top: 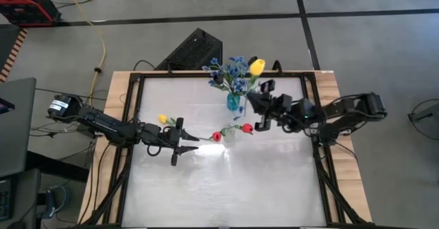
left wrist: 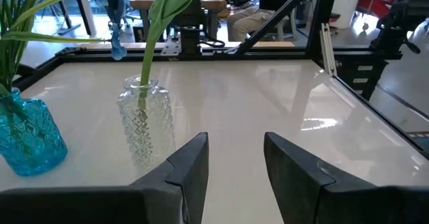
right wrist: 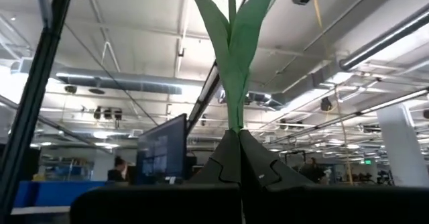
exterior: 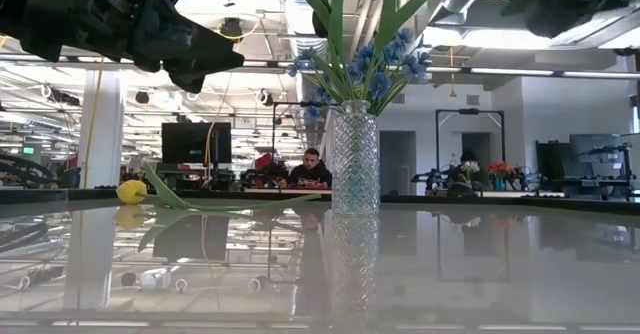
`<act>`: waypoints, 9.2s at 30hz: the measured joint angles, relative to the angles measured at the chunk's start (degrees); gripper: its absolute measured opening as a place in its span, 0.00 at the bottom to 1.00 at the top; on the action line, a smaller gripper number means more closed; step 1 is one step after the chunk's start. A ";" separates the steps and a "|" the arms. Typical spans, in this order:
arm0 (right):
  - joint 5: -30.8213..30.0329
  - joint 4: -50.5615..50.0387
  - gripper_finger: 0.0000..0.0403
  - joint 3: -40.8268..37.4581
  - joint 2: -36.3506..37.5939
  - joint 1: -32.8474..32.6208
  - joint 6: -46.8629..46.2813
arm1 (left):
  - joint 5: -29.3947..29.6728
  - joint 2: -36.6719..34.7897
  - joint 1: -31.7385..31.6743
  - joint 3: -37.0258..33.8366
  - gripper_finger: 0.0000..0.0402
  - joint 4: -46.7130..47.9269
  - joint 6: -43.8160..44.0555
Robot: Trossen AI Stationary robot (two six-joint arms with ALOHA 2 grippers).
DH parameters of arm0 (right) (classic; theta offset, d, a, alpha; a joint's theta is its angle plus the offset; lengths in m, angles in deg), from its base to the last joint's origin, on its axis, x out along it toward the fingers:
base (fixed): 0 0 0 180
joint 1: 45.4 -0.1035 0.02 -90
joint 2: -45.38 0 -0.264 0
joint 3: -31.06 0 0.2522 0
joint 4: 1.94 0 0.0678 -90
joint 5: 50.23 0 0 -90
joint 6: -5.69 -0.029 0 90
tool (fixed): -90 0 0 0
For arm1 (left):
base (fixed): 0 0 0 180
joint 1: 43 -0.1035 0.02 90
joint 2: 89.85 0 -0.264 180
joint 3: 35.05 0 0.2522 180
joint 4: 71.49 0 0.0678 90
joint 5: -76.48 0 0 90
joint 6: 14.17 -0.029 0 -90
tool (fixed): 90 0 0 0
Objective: Sort flowers into vase by color
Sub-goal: Put the yellow flower into the transparent vase
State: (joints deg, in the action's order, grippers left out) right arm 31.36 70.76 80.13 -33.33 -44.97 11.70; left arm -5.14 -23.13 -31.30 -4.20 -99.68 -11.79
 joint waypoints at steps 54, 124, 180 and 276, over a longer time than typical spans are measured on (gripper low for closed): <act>2.40 -7.33 0.04 13.16 -10.10 7.77 5.28 | -0.01 0.02 0.00 -0.02 0.33 4.11 3.05; 3.80 3.14 0.04 17.35 -32.97 8.21 -5.55 | -0.01 0.04 0.00 -0.02 0.33 5.64 3.66; 2.51 -51.52 0.22 17.31 10.95 4.10 6.28 | -0.01 0.04 0.00 -0.02 0.33 7.51 5.48; -14.42 -83.55 0.26 11.24 -13.89 -29.65 -7.44 | -7.88 46.70 1.58 49.25 0.00 49.22 15.56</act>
State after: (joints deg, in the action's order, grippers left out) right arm 16.94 -12.78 91.37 -47.22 -74.62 4.27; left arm -13.01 23.57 -29.72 45.04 -50.47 3.77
